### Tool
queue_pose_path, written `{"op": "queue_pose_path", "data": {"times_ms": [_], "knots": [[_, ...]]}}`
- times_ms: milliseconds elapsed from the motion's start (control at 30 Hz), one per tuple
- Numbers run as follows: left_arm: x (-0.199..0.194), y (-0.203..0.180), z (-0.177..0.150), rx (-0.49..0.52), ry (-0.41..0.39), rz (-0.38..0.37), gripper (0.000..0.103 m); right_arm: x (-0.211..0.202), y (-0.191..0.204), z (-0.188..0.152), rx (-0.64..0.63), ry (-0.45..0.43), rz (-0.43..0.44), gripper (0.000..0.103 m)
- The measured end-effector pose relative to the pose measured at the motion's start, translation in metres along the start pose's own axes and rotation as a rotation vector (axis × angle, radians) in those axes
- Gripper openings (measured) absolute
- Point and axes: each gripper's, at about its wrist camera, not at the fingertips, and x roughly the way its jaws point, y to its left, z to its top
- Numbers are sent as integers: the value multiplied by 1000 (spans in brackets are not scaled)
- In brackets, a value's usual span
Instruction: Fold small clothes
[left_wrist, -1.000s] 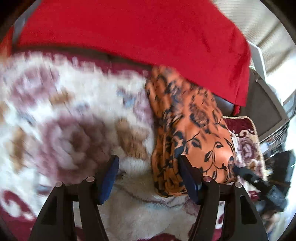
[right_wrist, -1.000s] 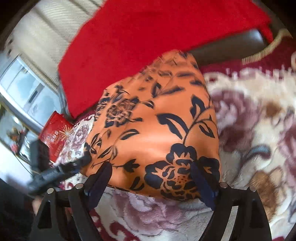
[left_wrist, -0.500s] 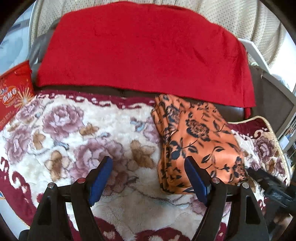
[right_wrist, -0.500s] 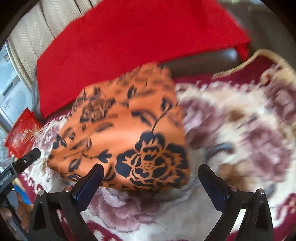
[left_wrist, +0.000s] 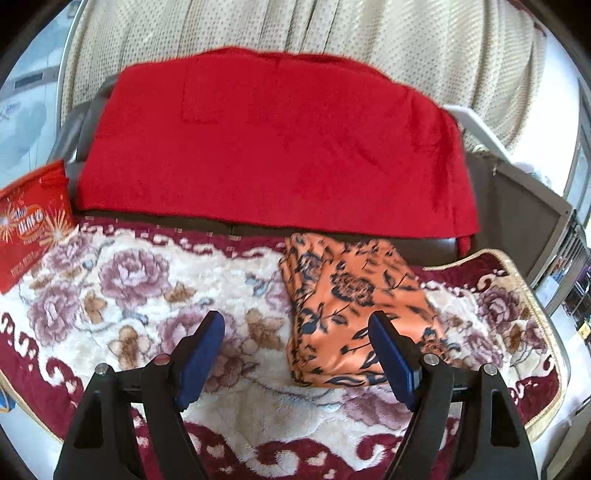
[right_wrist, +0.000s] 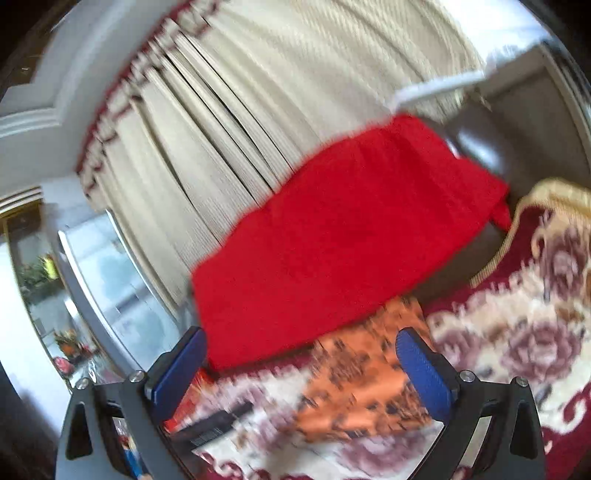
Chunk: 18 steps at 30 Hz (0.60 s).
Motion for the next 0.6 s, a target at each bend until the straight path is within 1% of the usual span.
{"op": "queue_pose_path", "data": {"times_ms": [100, 133, 167, 200, 233, 267, 333, 400, 433, 500, 533, 567, 600], "knots": [[-11, -8, 2, 21, -31, 9, 84, -14, 16, 11, -24, -24, 40, 103], [-13, -10, 1, 30, -38, 15, 86, -14, 18, 10, -34, -21, 34, 103], [-13, -11, 1, 35, -38, 19, 87, -12, 19, 9, -46, -12, 10, 103], [-13, -12, -1, 40, -35, 21, 87, -8, 19, 3, -61, 12, -30, 103], [-12, -13, -2, 44, -28, 27, 88, -5, 18, -1, -61, 31, -44, 103], [-10, -13, -4, 44, -22, 35, 89, -2, 16, -6, -58, 66, -64, 103], [-4, -12, -8, 45, 3, 66, 91, 12, 9, -25, -77, 153, -138, 103], [2, -12, -13, 49, 31, 93, 92, 23, 4, -48, -123, 252, -243, 103], [5, -12, -16, 62, 29, 105, 92, 31, 0, -58, -147, 306, -283, 103], [6, -16, -20, 88, 21, 140, 97, 40, -8, -86, -192, 394, -359, 103], [6, -18, -21, 99, 17, 149, 101, 42, -10, -96, -209, 437, -387, 103], [5, -21, -21, 111, 8, 157, 103, 48, -14, -107, -234, 483, -424, 103], [4, -23, -21, 119, 1, 162, 103, 49, -16, -117, -262, 506, -464, 103]]}}
